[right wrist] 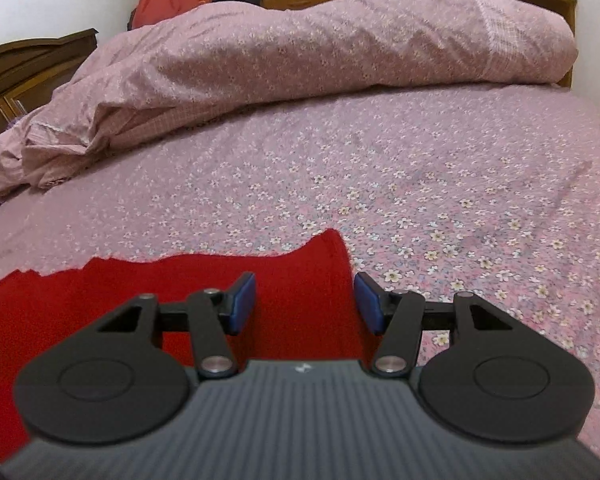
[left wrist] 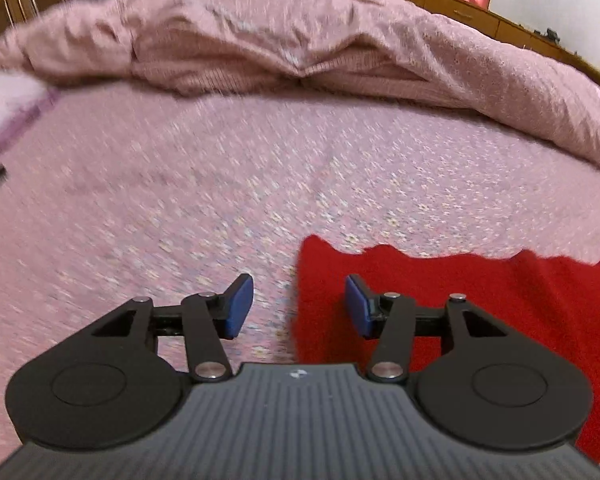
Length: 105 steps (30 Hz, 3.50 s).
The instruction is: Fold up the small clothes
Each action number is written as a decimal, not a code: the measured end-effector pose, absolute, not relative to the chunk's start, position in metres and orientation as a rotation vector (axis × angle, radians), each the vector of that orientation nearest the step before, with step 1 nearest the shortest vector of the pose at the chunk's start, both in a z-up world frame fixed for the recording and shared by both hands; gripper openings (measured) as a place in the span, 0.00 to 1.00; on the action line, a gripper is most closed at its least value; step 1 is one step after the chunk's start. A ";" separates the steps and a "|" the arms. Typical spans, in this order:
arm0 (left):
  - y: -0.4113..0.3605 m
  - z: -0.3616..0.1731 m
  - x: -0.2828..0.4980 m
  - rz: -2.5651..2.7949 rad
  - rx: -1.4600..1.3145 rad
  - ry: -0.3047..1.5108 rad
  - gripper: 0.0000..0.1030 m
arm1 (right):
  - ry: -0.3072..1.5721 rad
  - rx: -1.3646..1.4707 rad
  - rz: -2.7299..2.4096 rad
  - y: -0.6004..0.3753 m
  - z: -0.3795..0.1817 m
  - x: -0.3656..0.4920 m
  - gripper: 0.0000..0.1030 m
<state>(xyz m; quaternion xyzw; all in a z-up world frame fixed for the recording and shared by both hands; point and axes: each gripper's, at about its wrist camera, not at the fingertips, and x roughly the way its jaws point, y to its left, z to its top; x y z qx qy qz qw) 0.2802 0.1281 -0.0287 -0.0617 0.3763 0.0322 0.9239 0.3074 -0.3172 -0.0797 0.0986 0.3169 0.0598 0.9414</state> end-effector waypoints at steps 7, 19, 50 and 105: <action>0.128 -0.042 0.302 0.006 -0.258 0.800 0.55 | 0.668 0.227 0.137 -0.314 -0.089 0.317 0.48; 0.096 -0.037 0.319 0.000 -0.135 0.745 0.19 | 0.547 0.294 0.015 -0.343 -0.078 0.292 0.13; 0.073 -0.008 0.166 0.114 -0.080 0.842 0.53 | 0.578 0.180 0.037 -0.305 -0.053 0.167 0.52; 0.089 -0.047 0.143 0.102 -0.138 0.846 0.79 | 0.589 0.753 -0.132 -0.312 -0.115 0.159 0.88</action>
